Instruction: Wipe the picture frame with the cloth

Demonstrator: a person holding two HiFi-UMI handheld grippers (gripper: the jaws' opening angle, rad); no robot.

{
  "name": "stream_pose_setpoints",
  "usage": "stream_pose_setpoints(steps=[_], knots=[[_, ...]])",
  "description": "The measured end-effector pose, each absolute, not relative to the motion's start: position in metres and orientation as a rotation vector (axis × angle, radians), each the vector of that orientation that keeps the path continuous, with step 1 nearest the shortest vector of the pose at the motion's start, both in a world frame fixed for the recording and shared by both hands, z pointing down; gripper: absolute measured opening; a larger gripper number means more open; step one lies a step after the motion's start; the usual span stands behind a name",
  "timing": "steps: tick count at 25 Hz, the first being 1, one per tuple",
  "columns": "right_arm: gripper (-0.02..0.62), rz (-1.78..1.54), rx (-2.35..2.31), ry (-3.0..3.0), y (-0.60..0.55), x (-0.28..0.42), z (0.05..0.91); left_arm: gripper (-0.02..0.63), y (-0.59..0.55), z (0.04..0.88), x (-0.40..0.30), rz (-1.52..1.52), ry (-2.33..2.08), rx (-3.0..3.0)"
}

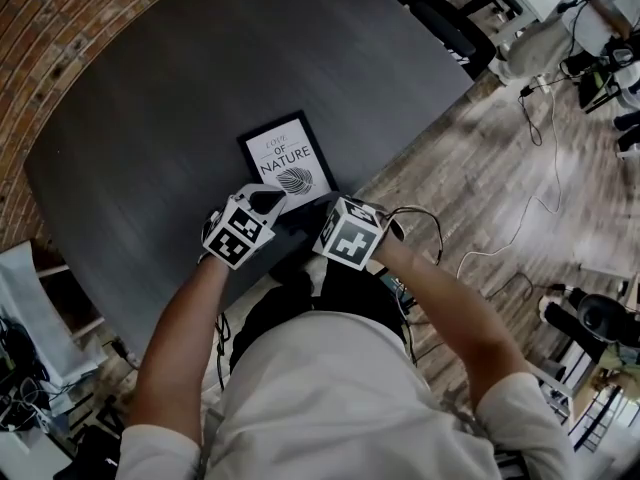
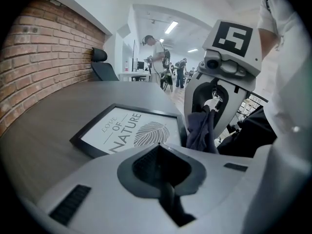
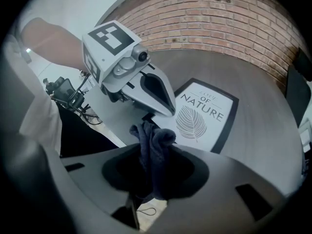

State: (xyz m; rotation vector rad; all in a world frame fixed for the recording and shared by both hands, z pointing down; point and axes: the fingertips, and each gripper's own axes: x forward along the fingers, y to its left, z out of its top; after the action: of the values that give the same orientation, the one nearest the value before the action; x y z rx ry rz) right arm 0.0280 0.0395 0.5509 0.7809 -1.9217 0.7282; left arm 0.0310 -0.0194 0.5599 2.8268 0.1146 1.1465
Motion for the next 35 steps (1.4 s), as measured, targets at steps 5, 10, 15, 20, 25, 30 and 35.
stream_pose_setpoints(steps=[5, 10, 15, 20, 25, 30, 35], knots=[[0.131, 0.738, 0.818, -1.884, 0.042, 0.05, 0.552, 0.008, -0.019, 0.56, 0.03, 1.148, 0.121, 2.837], [0.132, 0.738, 0.853, -1.848, 0.042, 0.069, 0.552, 0.008, -0.019, 0.56, 0.03, 1.153, 0.128, 2.841], [0.132, 0.708, 0.877, -1.804, 0.044, 0.088, 0.553, 0.008, -0.02, 0.56, 0.031, 1.152, 0.12, 2.844], [0.132, 0.695, 0.916, -1.742, 0.05, 0.112, 0.552, 0.008, -0.019, 0.561, 0.031, 1.161, 0.127, 2.839], [0.13, 0.652, 0.949, -1.675, 0.046, 0.149, 0.546, 0.009, -0.018, 0.564, 0.027, 1.204, 0.138, 2.831], [0.13, 0.606, 0.964, -1.65, 0.025, 0.186, 0.534, 0.009, -0.016, 0.554, 0.025, 1.205, 0.08, 2.819], [0.13, 0.469, 0.86, -1.686, -0.029, 0.196, 0.519, 0.179, -0.006, 0.54, 0.025, 1.146, -0.086, 2.833]])
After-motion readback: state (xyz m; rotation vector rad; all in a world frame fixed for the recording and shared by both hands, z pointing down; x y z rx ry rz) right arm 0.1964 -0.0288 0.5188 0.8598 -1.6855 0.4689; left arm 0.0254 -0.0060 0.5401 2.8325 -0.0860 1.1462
